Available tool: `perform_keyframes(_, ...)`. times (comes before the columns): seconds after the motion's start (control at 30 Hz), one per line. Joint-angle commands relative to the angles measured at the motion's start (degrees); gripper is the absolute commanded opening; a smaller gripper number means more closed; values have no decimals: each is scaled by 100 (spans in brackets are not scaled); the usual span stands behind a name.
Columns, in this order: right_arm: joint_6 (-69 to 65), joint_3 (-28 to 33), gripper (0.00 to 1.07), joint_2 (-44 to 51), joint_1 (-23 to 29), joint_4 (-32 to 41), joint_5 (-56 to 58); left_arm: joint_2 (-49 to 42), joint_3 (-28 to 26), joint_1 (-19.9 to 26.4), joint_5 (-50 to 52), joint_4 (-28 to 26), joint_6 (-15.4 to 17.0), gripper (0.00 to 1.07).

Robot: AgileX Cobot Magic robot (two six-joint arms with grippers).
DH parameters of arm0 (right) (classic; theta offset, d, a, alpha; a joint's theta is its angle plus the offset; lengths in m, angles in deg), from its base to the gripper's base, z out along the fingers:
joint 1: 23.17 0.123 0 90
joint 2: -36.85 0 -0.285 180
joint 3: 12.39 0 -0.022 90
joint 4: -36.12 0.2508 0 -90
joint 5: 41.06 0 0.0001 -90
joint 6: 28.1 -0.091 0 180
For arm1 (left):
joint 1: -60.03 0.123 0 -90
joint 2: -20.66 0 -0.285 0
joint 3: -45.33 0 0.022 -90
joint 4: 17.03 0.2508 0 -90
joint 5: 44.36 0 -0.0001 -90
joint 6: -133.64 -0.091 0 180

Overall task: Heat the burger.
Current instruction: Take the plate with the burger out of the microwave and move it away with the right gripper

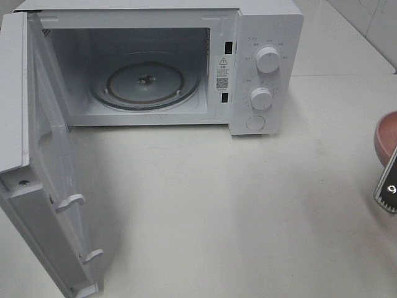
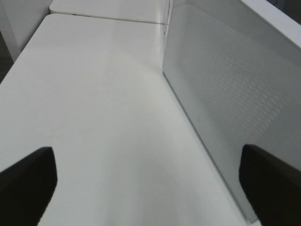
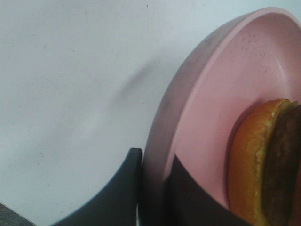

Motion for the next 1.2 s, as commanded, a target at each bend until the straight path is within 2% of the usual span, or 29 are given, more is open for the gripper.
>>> perform_keyframes(0.03,-498,-34,0,-92,11,-602,447,-34,17,17,52,-46,-17,98)
perform_keyframes(0.13,-1094,-40,0,-304,11,-871,768,-34,17,17,52,-46,-11,98)
perform_keyframes(0.43,-2051,-201,0,-854,11,-871,773,-34,17,17,52,-46,-11,98)
perform_keyframes(0.7,-3856,-309,0,-2068,11,-1089,768,-34,17,17,52,-46,-11,98)
perform_keyframes(0.8,-4079,-309,0,-2160,11,-1134,762,-34,17,17,52,-46,-11,98)
perform_keyframes(0.87,-4985,-309,0,-2578,11,-1375,745,-34,17,17,52,-46,-11,98)
perform_keyframes(1.13,-5758,-309,0,-3140,11,-1833,630,-34,17,17,52,-46,-11,98)
perform_keyframes(1.2,-6131,-309,0,-3558,0,-1925,424,-34,17,17,52,-46,-11,98)
